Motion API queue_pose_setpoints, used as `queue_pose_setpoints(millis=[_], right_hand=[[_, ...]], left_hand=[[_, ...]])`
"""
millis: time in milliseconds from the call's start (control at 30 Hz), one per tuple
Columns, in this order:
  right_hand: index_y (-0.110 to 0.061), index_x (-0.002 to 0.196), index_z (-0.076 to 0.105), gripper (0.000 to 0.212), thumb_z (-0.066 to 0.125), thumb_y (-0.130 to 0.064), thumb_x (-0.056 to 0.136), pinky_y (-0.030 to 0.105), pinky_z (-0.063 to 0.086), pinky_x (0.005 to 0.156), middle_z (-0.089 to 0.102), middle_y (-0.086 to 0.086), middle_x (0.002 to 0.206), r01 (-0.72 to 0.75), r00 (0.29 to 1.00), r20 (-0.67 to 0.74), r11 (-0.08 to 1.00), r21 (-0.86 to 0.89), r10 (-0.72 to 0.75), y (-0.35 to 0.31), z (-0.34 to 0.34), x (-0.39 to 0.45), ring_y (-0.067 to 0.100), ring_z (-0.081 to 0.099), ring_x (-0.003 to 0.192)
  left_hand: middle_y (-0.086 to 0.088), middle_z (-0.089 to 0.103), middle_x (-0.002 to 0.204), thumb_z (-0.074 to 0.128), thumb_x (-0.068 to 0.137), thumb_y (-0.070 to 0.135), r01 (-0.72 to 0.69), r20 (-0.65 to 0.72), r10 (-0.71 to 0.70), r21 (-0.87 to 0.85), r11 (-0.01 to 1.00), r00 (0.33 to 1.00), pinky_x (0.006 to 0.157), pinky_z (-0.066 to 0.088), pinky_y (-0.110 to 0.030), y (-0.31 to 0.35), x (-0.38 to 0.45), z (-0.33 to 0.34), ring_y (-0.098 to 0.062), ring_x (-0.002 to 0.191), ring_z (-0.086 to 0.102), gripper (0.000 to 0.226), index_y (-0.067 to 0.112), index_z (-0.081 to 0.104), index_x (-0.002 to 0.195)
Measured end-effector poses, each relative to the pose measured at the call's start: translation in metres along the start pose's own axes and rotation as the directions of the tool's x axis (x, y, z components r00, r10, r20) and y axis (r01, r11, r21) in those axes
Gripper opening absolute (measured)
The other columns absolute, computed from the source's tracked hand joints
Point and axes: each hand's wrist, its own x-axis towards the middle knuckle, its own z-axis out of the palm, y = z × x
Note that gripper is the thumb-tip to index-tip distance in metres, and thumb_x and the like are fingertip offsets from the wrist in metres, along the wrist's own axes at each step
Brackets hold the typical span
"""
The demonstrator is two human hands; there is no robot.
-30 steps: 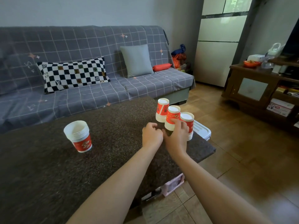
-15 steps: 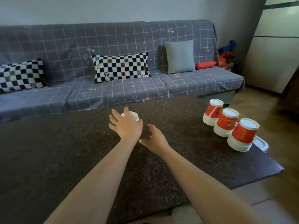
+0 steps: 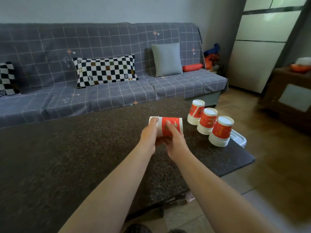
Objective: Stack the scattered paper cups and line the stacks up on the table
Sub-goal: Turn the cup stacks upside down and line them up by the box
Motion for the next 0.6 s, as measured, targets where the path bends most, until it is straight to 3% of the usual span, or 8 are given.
queue_pose_setpoints(millis=[67,133,233,333,500,600], right_hand=[[-0.018,0.131,0.039,0.066,0.074,-0.027,0.076,0.043,0.045,0.095,0.056,0.009,0.118,0.037,0.996,-0.08,0.999,-0.015,-0.038,-0.023,-0.019,-0.014,0.026,0.054,0.108],[-0.023,0.137,0.036,0.072,0.074,-0.031,0.076,0.047,0.042,0.1,0.052,0.007,0.129,0.092,0.979,-0.166,0.984,-0.153,-0.117,-0.039,-0.045,-0.023,0.028,0.049,0.117],[-0.025,0.141,0.029,0.08,0.075,-0.033,0.075,0.049,0.035,0.108,0.045,0.003,0.141,0.166,0.918,-0.283,0.918,-0.359,-0.277,-0.06,-0.087,-0.035,0.027,0.043,0.128],[-0.022,0.134,0.034,0.075,0.077,-0.03,0.073,0.043,0.037,0.105,0.05,0.004,0.136,0.233,0.843,-0.323,0.833,-0.503,-0.431,-0.077,-0.127,-0.046,0.025,0.046,0.126],[-0.022,0.12,0.042,0.067,0.08,-0.038,0.066,0.039,0.042,0.093,0.059,0.002,0.122,0.141,0.774,-0.336,0.664,-0.735,-0.537,-0.091,-0.17,-0.041,0.029,0.048,0.118],[-0.018,0.123,0.042,0.067,0.078,-0.039,0.07,0.036,0.038,0.089,0.057,0.004,0.125,0.072,0.761,-0.312,0.551,-0.831,-0.569,-0.098,-0.18,-0.035,0.03,0.046,0.12]], left_hand=[[-0.015,0.059,0.121,0.056,0.077,0.053,0.063,0.09,-0.063,0.002,0.998,0.994,0.095,0.051,-0.047,-0.014,-0.007,0.024,-0.031,0.108,0.059,0.064,0.019,0.049,0.13],[-0.014,0.056,0.126,0.052,0.081,0.055,0.096,0.154,-0.107,0.075,0.993,0.982,0.1,0.047,-0.048,-0.027,-0.015,0.051,-0.032,0.114,0.055,0.062,0.02,0.047,0.132],[-0.011,0.051,0.138,0.04,0.093,0.052,0.093,0.142,-0.144,0.313,0.945,0.979,0.107,0.039,-0.041,-0.048,-0.028,0.091,-0.03,0.126,0.048,0.059,0.016,0.043,0.139],[-0.013,0.059,0.129,0.038,0.094,0.048,0.049,0.147,-0.13,0.458,0.888,0.981,0.1,0.047,-0.041,-0.07,-0.035,0.127,-0.031,0.116,0.056,0.055,0.009,0.052,0.13],[-0.018,0.066,0.11,0.047,0.094,0.025,0.023,0.22,-0.153,0.502,0.865,0.963,0.082,0.056,-0.036,-0.096,-0.035,0.168,-0.031,0.089,0.062,0.033,0.004,0.063,0.112],[-0.019,0.068,0.107,0.047,0.09,0.023,0.022,0.209,-0.151,0.514,0.857,0.966,0.087,0.055,-0.039,-0.107,-0.029,0.177,-0.033,0.091,0.065,0.031,0.001,0.064,0.104]])
